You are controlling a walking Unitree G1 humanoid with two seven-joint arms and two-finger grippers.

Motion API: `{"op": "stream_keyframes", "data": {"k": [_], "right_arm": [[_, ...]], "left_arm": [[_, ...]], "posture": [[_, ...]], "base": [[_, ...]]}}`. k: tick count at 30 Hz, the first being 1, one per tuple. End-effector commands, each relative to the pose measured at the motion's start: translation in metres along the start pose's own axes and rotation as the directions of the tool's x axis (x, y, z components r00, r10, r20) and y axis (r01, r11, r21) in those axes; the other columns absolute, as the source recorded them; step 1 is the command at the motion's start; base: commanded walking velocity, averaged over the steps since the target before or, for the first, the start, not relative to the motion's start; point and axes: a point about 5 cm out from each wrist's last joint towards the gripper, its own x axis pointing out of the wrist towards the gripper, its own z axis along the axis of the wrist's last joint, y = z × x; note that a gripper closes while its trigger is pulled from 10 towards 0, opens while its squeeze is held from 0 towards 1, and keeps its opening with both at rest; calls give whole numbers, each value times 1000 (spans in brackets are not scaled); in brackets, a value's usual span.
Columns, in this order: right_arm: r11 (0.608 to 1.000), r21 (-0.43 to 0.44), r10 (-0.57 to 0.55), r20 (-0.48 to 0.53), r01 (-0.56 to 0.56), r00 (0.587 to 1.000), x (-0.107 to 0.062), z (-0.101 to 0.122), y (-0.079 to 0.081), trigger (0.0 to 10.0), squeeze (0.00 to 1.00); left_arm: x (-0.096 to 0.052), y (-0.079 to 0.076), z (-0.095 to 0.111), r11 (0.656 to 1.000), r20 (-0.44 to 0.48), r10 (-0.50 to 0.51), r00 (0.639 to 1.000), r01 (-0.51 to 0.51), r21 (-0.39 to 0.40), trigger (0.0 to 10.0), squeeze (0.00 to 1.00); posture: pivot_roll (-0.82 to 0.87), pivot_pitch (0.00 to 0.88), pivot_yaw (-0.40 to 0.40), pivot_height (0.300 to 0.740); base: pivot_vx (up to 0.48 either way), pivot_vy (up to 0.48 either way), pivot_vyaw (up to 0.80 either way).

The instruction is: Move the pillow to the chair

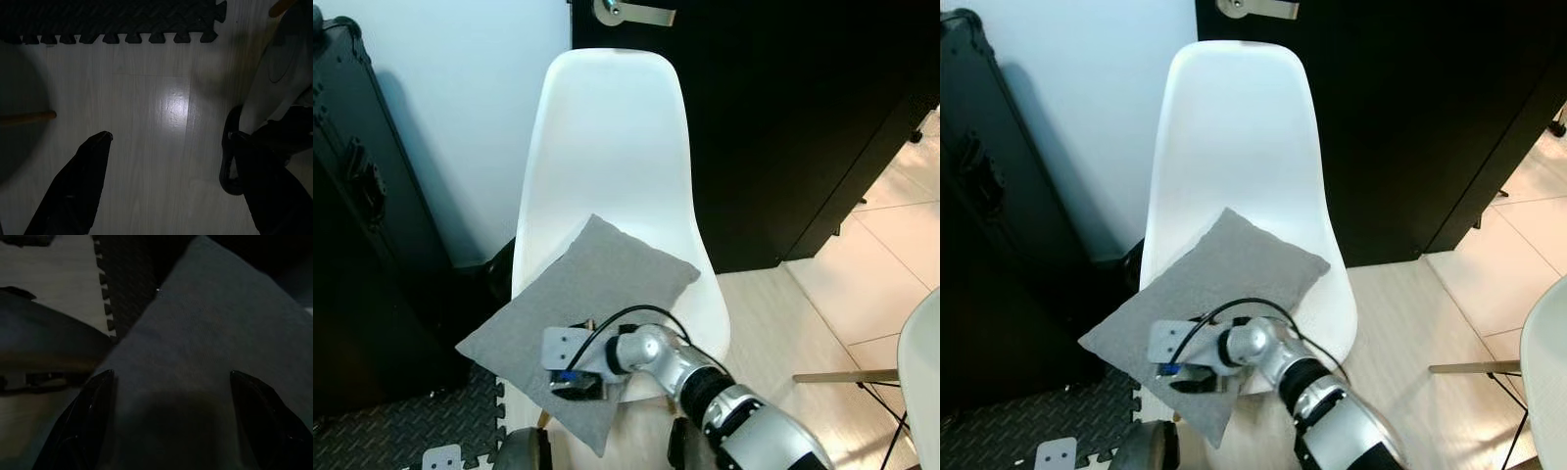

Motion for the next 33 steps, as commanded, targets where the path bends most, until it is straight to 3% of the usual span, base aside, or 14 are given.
{"op": "stream_keyframes", "data": {"k": [1, 8, 10, 13, 16, 18, 24, 25, 26, 28, 30, 31, 33], "right_arm": [[1000, 3, 20, -28, -20, 999, -1, -6, 4, 10000, 0], [990, -139, -34, -157, 12, 987, 8, -17, 17, 10000, 0], [983, -174, -100, -191, 66, 977, 11, -18, 16, 10000, 0], [940, -232, -298, -203, 250, 933, 14, -12, 6, 10000, 0], [915, -234, -379, -208, 330, 902, 14, -10, 0, 10000, 0], [880, -206, -467, -204, 429, 860, 12, -6, -8, 10000, 0], [820, -159, -571, -200, 549, 796, 7, -1, -21, 10000, 0], [806, -105, -591, -193, 582, 783, 6, 3, -27, 10000, 0], [806, -105, -591, -193, 582, 783, 6, 3, -27, 10000, 0], [819, -2, -567, -156, 574, 809, 7, 10, -29, 10000, 0], [850, 229, -481, -31, 475, 876, 11, 23, -26, 10000, 0], [850, 229, -481, -31, 475, 876, 11, 23, -26, 10000, 0], [825, 421, -441, 62, 377, 895, 11, 28, -27, 10000, 0]], "left_arm": [[-1, -6, -2, 1000, -7, -13, 1000, 13, 0, 10000, 0], [-2, -8, -6, 1000, -25, -18, 1000, 19, 13, 10000, 0], [-3, -9, -6, 999, -23, -23, 999, 23, 25, 10000, 0], [-3, -11, -7, 999, -22, -25, 999, 26, 29, 10000, 0], [-3, -12, -7, 999, -22, -25, 999, 26, 28, 10000, 0], [-4, -13, -8, 999, -23, -26, 999, 27, 29, 10000, 0], [-5, -13, -11, 999, -27, -26, 999, 27, 30, 10000, 0], [-5, -12, -12, 999, -29, -26, 999, 27, 32, 10000, 0], [-5, -12, -12, 999, -29, -26, 999, 27, 32, 10000, 0], [-5, -12, -13, 999, -29, -24, 999, 25, 34, 10000, 0], [-5, -11, -12, 999, -29, -23, 999, 24, 35, 10000, 0], [-5, -11, -12, 999, -29, -23, 999, 24, 35, 10000, 0], [-5, -11, -12, 999, -28, -24, 999, 25, 36, 10000, 0]], "posture": [[162, 105, -126, 575], [161, 93, -134, 575], [162, 92, -138, 575], [163, 100, -140, 575], [165, 104, -141, 575], [168, 114, -142, 575], [171, 129, -139, 575], [171, 129, -139, 575], [171, 129, -139, 575], [173, 125, -141, 575], [171, 118, -139, 575], [171, 118, -139, 575], [169, 106, -137, 575]], "base": [[0, 0, 0], [0, 0, 0], [0, 0, 0], [0, 0, 0], [0, 0, 0], [0, 0, 0], [0, 0, 0], [0, 0, 0], [0, 0, 0], [0, 0, 0], [0, 0, 0], [0, 0, 0], [0, 0, 0]]}}
